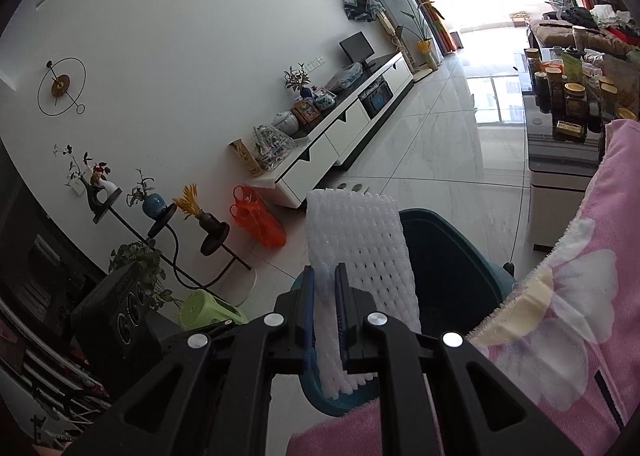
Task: Collect trash
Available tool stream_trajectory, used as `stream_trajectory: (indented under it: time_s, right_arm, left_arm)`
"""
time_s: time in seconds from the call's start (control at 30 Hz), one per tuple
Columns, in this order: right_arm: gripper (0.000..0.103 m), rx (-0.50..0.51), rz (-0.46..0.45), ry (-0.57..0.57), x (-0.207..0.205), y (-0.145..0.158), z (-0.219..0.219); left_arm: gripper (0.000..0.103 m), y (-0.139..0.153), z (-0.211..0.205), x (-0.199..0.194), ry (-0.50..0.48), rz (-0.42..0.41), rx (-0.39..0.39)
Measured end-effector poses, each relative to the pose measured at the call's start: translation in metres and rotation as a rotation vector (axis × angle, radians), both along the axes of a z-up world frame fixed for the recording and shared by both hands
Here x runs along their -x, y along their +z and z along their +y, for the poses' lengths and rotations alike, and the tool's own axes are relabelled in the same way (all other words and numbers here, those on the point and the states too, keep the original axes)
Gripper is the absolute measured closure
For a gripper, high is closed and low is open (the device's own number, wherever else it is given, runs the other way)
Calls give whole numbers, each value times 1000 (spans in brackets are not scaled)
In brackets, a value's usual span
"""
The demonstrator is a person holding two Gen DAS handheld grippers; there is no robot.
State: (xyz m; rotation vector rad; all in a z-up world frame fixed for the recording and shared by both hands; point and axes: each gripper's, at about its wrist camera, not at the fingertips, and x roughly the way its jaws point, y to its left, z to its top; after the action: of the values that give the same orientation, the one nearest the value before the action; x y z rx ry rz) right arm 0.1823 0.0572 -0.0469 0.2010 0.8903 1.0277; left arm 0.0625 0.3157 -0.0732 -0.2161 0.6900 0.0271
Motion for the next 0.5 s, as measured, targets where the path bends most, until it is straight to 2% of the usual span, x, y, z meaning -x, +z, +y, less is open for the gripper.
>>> stream_trajectory:
  time_s: [0.1, 0.23, 0.33, 0.5]
  right_arm:
    - [90, 43, 41, -12, -7, -11, 13]
    - [86, 99, 52, -28, -7, -21, 21]
    - [75, 100, 49, -36, -6, -24, 21]
    - [74, 69, 43, -61, -4, -19, -2]
  left_arm:
    - [92, -6, 4, -5, 8, 16, 4]
    - [78, -10, 7, -7, 20, 18, 10]
    - [73, -11, 12, -5, 26, 4, 7]
    - [67, 3, 12, 10, 48, -41, 8]
